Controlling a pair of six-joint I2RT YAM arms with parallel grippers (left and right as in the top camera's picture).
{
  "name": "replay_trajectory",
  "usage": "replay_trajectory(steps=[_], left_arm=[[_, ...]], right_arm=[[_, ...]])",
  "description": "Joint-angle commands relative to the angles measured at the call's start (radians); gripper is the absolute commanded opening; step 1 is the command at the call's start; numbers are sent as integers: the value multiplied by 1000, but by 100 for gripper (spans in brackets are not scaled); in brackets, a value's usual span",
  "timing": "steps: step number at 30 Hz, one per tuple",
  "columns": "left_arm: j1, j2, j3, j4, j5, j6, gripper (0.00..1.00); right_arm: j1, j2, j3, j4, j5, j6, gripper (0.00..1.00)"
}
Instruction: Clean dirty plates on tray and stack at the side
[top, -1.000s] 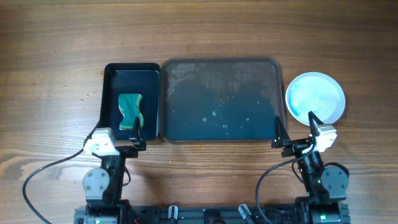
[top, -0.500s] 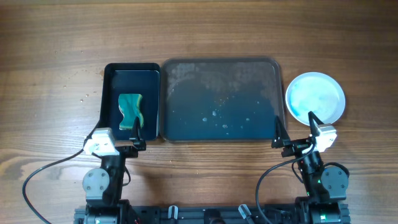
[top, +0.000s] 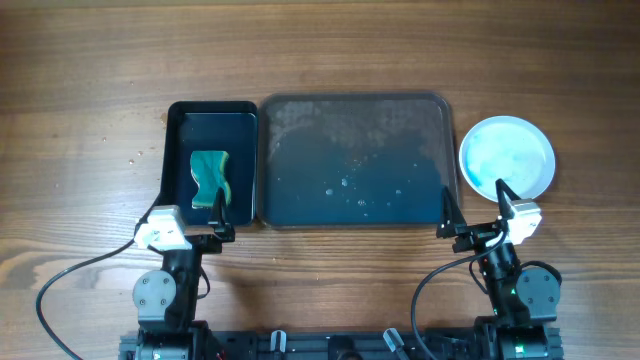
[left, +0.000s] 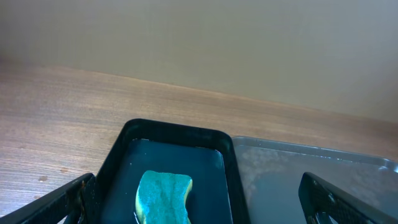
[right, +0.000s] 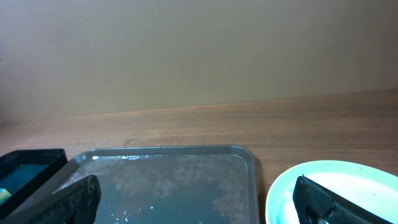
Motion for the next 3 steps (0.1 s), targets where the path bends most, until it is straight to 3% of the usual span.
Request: replay_trajectory(steps=[1, 3], left_arm=[[6, -7, -4, -3, 8, 16, 100], [6, -7, -4, -3, 8, 16, 100]], right_arm=[[4, -6, -1, 3, 10, 13, 100], [4, -6, -1, 3, 10, 13, 100]])
